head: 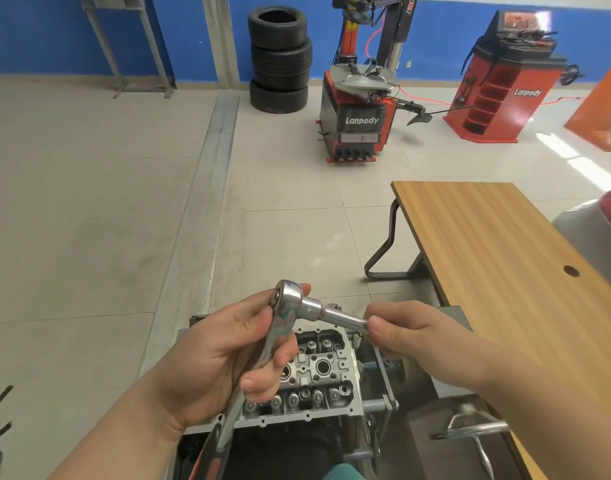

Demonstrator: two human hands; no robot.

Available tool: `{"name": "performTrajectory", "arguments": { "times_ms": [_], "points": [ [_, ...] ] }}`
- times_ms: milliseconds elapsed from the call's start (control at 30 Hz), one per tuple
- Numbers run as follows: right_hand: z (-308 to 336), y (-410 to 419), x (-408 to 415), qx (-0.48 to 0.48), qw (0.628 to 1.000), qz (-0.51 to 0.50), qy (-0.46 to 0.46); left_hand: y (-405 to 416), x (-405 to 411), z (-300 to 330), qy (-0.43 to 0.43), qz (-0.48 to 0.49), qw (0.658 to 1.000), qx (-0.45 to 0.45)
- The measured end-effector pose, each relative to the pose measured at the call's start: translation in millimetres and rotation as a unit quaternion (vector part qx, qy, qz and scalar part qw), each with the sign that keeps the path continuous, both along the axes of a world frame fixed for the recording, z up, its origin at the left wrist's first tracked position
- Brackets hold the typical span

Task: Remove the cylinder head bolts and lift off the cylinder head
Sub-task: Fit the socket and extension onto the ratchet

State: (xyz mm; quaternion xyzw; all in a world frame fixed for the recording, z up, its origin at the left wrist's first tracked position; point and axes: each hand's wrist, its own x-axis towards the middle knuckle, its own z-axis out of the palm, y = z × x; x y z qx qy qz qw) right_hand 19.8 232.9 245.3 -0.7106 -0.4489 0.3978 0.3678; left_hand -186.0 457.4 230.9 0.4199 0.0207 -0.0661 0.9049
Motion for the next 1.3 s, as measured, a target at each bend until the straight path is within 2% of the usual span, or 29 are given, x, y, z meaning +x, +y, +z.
{"name": "performTrajectory", "arguments": {
  "times_ms": [133,200,267,300,333,400,500,600,700,833,1033,1233,1300],
  "points": [
    [3.4,-0.1,0.4,-0.036,0.997,0.022,0.069,4.0,-0.6,-3.8,0.003,-0.008,1.000,0.009],
    [-0.8,0.1,-2.6,-0.029,1.000,-0.001,0.012,5.9,0.5,-5.4,0.002,-0.003,1.000,0.002],
    [-10.2,1.8,-8.7,0.005,0.990,-0.054,-0.129,5.6,3.6,-7.9,0.006,0.013,1.000,-0.021],
    [-15.9,3.1,-11.8,0.036,0.966,-0.080,-0.241,4.6,5.7,-9.2,0.009,0.022,0.999,-0.036],
    [-21.6,4.6,-14.6,0.069,0.925,-0.105,-0.358,3.2,8.2,-10.1,0.010,0.029,0.998,-0.049],
    [-33.2,7.2,-17.2,0.134,0.840,-0.145,-0.506,-0.2,12.3,-10.9,0.007,0.036,0.997,-0.065],
    [-51.0,11.8,-10.4,0.200,0.778,-0.178,-0.569,-3.3,16.1,-10.9,0.000,0.039,0.996,-0.083],
    [-63.1,17.7,-5.4,0.243,0.755,-0.207,-0.572,-6.0,18.8,-11.5,0.002,0.047,0.994,-0.097],
    [-68.4,24.1,-4.8,0.260,0.759,-0.230,-0.551,-7.9,20.4,-11.4,0.009,0.061,0.993,-0.103],
    [-67.2,26.3,-4.4,0.259,0.784,-0.218,-0.520,-5.4,20.1,-9.3,0.003,0.055,0.995,-0.084],
    [-60.7,25.6,-10.7,0.179,0.875,-0.173,-0.416,-0.2,18.9,-5.8,0.011,0.064,0.998,-0.023],
    [-65.2,25.3,-9.0,0.165,0.897,-0.172,-0.372,-11.9,21.3,-10.4,0.016,0.156,0.980,0.126],
    [-62.7,24.0,-6.2,0.144,0.917,-0.150,-0.340,-11.5,19.6,-12.8,0.011,0.160,0.974,0.162]
  ]
}}
